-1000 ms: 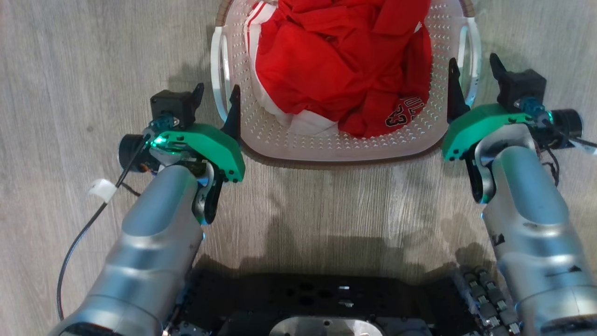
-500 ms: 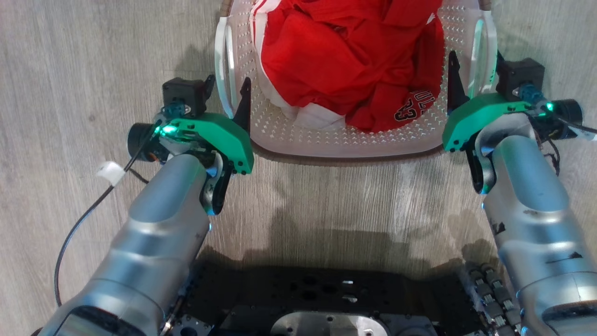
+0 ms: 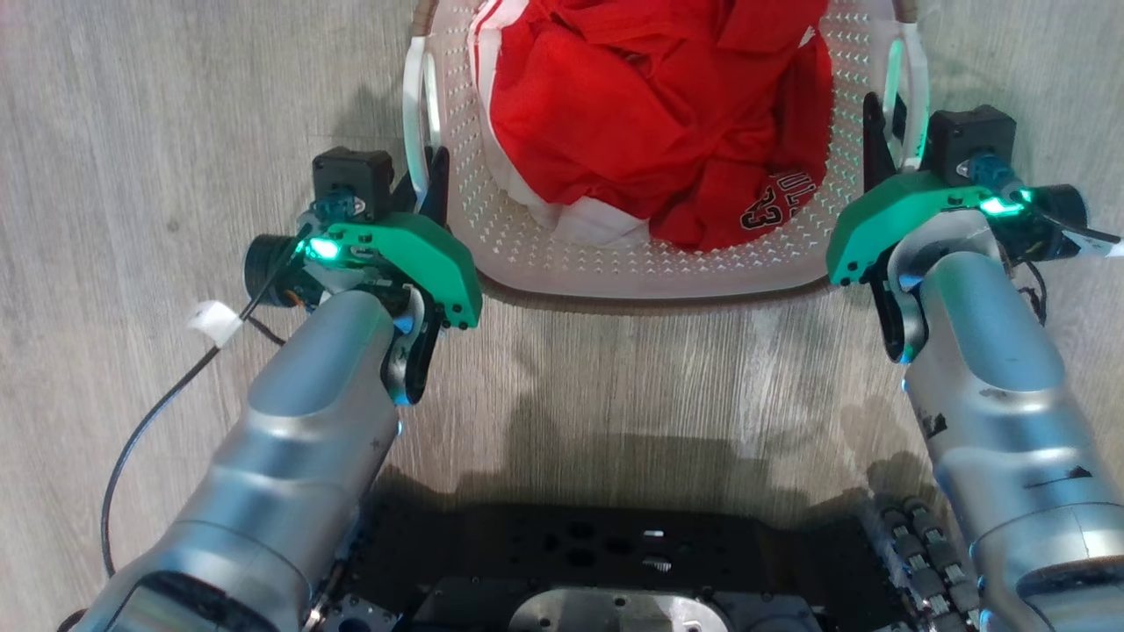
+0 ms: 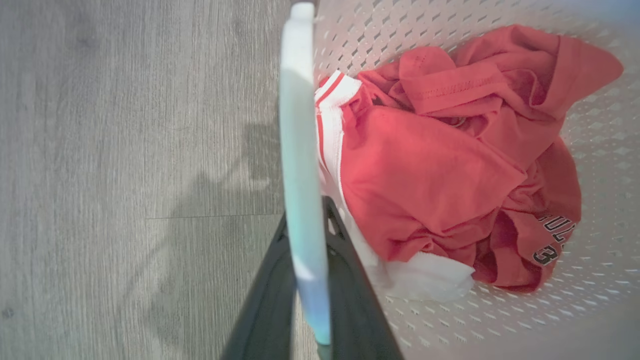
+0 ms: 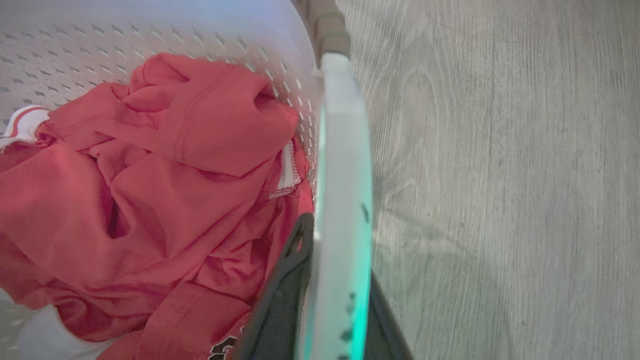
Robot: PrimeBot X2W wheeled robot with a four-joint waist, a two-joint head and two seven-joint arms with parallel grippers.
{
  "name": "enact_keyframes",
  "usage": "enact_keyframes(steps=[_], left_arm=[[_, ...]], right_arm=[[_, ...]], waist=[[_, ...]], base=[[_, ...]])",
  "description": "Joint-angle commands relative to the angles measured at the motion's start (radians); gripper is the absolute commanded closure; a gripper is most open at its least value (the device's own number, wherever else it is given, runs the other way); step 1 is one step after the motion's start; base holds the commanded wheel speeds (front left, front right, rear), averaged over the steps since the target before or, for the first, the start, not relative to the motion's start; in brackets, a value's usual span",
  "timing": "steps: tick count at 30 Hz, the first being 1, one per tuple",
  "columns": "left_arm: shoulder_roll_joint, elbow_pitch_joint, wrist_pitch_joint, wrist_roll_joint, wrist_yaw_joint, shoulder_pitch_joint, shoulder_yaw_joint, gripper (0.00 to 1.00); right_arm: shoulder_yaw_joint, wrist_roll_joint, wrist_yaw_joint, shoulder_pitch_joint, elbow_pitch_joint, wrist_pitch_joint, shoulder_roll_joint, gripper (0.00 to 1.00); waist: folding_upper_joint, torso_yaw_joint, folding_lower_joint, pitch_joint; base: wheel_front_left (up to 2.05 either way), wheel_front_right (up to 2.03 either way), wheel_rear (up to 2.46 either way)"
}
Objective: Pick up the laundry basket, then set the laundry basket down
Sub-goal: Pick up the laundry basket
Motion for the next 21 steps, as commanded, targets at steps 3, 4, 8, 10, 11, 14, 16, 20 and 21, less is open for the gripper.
enact_keyframes(steps=[3, 4, 8, 10, 11, 14, 16, 20, 21], left_arm=[[0.025, -0.009, -0.006, -0.010, 0.008, 0.018, 0.014, 1.00], [0.025, -0.009, -0.006, -0.011, 0.009, 0.019, 0.014, 1.00], [0.025, -0.008, -0.006, -0.013, 0.011, 0.029, 0.016, 1.00], [0.025, -0.005, -0.006, -0.016, 0.010, 0.035, 0.018, 1.00], [0.025, -0.004, -0.006, -0.018, 0.011, 0.039, 0.019, 1.00], [0.025, 0.007, -0.006, -0.026, 0.009, 0.054, 0.019, 1.00], [0.025, 0.018, -0.006, -0.034, 0.008, 0.065, 0.017, 1.00], [0.025, 0.055, -0.006, -0.056, 0.004, 0.089, 0.008, 1.00], [0.025, 0.055, -0.006, -0.056, 0.004, 0.089, 0.008, 1.00]], right_arm=[[0.033, 0.010, -0.002, 0.029, 0.013, -0.012, 0.016, 1.00], [0.036, 0.013, -0.002, 0.029, 0.019, -0.012, 0.016, 1.00], [0.046, 0.027, -0.002, 0.029, 0.043, -0.012, 0.016, 1.00], [0.049, 0.034, -0.002, 0.030, 0.056, -0.012, 0.016, 1.00], [0.051, 0.038, -0.002, 0.032, 0.063, -0.012, 0.016, 1.00], [0.060, 0.056, -0.002, 0.039, 0.082, -0.012, 0.016, 1.00], [0.070, 0.071, -0.002, 0.044, 0.095, -0.012, 0.016, 1.00], [0.093, 0.107, -0.002, 0.056, 0.128, -0.012, 0.016, 1.00], [0.093, 0.107, -0.002, 0.056, 0.128, -0.012, 0.016, 1.00]], waist=[[0.0000, -0.001, 0.0000, -0.012], [0.0000, -0.002, 0.0000, -0.016], [0.0000, -0.005, 0.0000, -0.037], [0.0000, -0.007, 0.0000, -0.050], [0.0000, -0.007, 0.0000, -0.058], [0.0000, -0.010, 0.0000, -0.084], [0.0000, -0.013, 0.0000, -0.105], [0.0000, -0.019, 0.0000, -0.153], [0.0000, -0.019, 0.0000, -0.153]], base=[[0.00, 0.00, 0.00], [0.00, 0.00, 0.00], [0.00, 0.00, 0.00], [0.00, 0.00, 0.00], [0.00, 0.00, 0.00], [0.00, 0.00, 0.00], [0.00, 0.00, 0.00], [0.00, 0.00, 0.00], [0.00, 0.00, 0.00]])
